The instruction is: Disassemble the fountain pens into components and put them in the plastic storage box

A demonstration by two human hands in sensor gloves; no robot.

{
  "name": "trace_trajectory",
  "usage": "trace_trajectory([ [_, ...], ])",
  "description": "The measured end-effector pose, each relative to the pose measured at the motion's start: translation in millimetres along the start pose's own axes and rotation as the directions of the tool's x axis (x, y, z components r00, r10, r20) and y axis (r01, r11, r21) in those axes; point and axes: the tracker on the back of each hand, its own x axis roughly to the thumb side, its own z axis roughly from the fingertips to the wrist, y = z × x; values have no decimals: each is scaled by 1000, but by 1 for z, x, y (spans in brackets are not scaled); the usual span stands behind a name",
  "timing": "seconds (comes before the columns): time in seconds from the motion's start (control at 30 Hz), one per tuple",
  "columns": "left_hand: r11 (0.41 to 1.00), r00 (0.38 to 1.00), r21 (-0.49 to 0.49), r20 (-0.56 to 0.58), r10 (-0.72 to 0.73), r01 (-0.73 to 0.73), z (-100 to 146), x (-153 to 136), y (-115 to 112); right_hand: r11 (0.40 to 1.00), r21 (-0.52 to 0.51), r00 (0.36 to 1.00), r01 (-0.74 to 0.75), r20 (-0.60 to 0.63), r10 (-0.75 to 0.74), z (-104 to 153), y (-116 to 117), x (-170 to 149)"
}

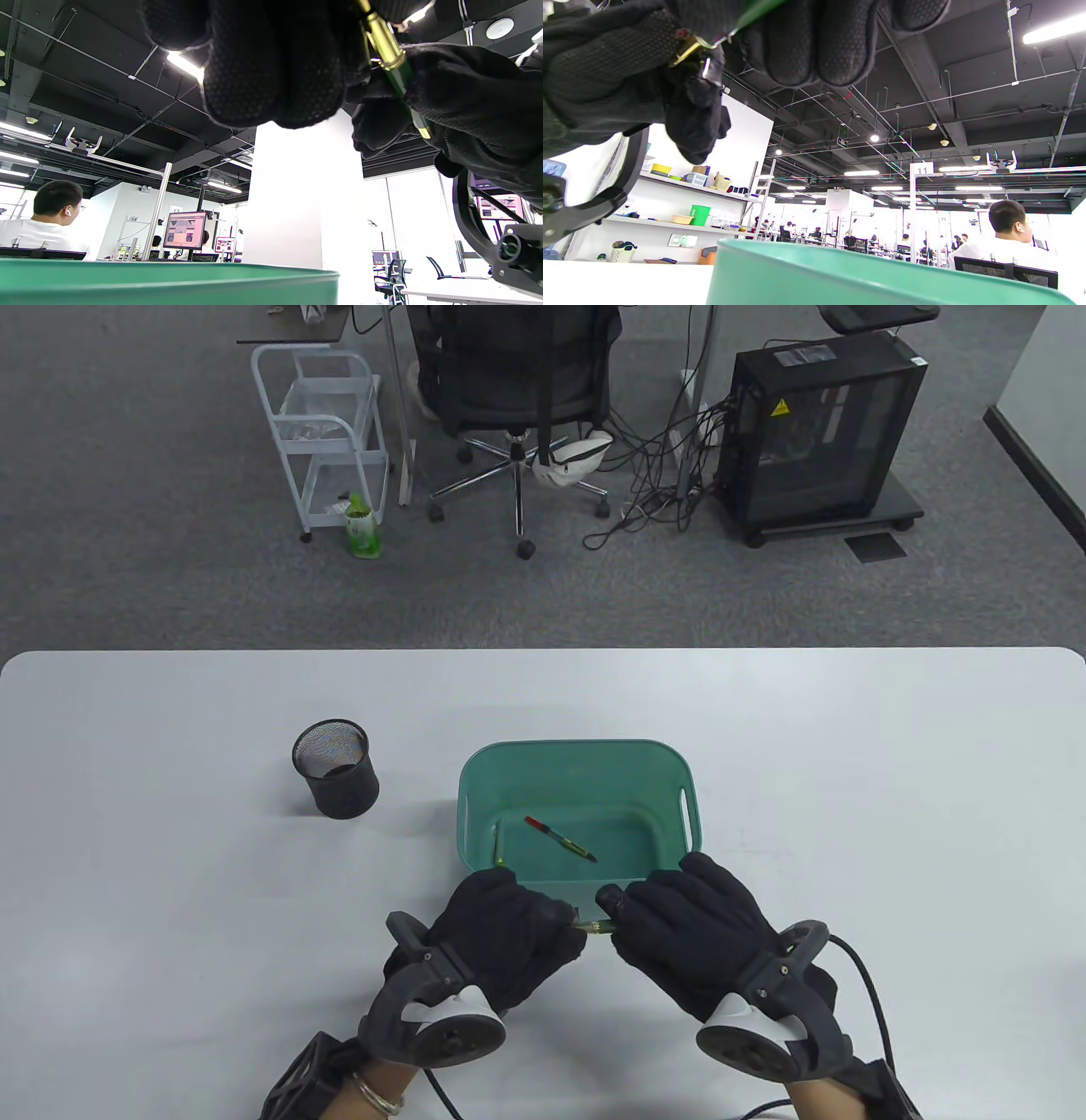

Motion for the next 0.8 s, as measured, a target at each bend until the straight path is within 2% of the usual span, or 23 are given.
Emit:
trace_trajectory([
  [0.8,1000,1000,-14,-21,-16,16,1,-3,1,1000,7,999,-28,-21,28,-1,4,0],
])
